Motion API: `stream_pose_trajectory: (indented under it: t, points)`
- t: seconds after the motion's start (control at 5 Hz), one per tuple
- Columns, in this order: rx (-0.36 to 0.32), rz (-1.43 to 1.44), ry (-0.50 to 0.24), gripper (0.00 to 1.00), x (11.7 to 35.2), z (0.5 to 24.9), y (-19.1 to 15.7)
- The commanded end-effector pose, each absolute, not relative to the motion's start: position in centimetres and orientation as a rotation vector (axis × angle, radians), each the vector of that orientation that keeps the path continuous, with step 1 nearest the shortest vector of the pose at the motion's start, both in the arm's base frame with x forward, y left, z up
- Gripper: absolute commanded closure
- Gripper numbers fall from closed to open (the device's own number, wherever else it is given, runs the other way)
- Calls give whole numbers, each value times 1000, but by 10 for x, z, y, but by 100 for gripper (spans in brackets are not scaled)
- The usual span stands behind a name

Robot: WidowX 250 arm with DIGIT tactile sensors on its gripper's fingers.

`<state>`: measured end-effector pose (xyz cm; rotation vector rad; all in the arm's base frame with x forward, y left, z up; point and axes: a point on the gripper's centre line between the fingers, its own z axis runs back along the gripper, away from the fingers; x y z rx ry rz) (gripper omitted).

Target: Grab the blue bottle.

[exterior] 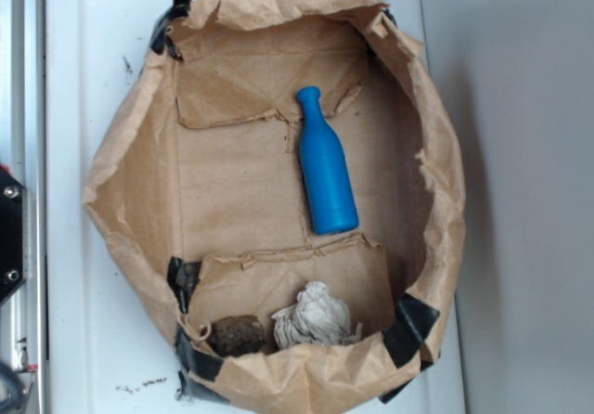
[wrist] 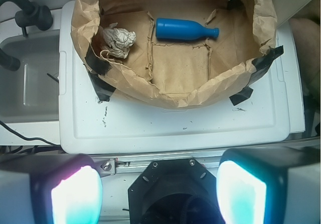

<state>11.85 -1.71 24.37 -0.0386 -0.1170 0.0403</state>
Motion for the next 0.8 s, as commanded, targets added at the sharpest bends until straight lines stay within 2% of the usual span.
stream_pose_trajectory:
  t: [0.0, 0.2, 0.4, 0.6]
  points:
    - [-39, 40, -117, 0, 119, 244, -17]
    - [-60, -209, -109, 0, 168, 241, -32]
    - [-75, -433, -111, 0, 214, 235, -25]
    - [-7, -611, -109, 0, 264, 205, -16]
